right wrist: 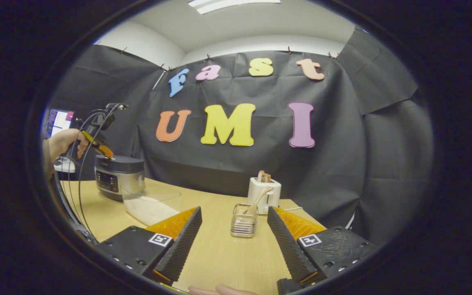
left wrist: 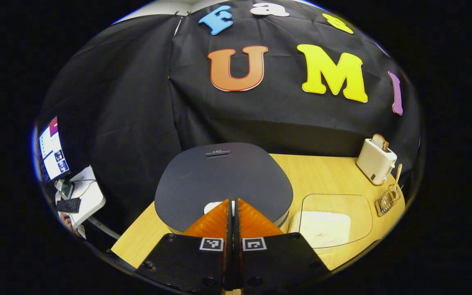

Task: Close the left gripper, press the button to open the rice cooker; take a wooden spoon from the chopstick holder with the right hand, scoop a spoonful of rice and pour it into the rice cooker, then put the wooden spoon back into the chopstick holder.

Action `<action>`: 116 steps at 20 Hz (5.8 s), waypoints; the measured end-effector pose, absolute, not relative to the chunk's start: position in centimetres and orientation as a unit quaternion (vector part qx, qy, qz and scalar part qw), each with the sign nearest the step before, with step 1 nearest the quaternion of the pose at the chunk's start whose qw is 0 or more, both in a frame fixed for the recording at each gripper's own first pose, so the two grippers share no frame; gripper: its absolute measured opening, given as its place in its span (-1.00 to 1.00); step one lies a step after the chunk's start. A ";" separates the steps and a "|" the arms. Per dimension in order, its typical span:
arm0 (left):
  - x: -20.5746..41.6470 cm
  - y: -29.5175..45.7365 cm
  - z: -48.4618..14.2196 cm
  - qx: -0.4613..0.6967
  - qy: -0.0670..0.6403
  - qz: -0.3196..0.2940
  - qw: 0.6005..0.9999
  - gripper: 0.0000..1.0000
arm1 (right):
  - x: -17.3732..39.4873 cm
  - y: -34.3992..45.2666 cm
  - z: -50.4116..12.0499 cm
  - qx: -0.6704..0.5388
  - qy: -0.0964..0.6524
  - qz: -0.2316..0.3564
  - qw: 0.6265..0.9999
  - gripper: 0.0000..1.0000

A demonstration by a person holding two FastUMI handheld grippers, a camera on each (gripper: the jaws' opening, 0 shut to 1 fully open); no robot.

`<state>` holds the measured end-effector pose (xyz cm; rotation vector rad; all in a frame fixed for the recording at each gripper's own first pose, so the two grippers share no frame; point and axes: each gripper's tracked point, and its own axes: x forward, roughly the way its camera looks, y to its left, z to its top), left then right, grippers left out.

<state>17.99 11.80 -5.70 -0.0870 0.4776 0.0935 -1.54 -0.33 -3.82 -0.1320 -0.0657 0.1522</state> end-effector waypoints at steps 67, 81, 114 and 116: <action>5.3 7.2 -3.9 -0.009 0.055 0.047 0.997 0.99 | 33.4 -6.6 -8.9 0.147 0.222 0.003 0.964 0.56; 4.2 8.2 -3.9 0.021 0.072 0.058 0.995 0.99 | 31.1 -3.8 -7.0 0.120 0.250 0.021 0.961 -0.68; 1.5 14.6 -3.7 0.003 0.099 0.110 0.989 0.99 | 22.3 27.7 0.9 -0.008 0.184 0.097 0.978 -0.71; 1.5 14.7 -3.7 0.003 0.099 0.109 0.989 0.99 | 22.3 28.4 -1.8 -0.011 0.204 0.076 0.976 -0.75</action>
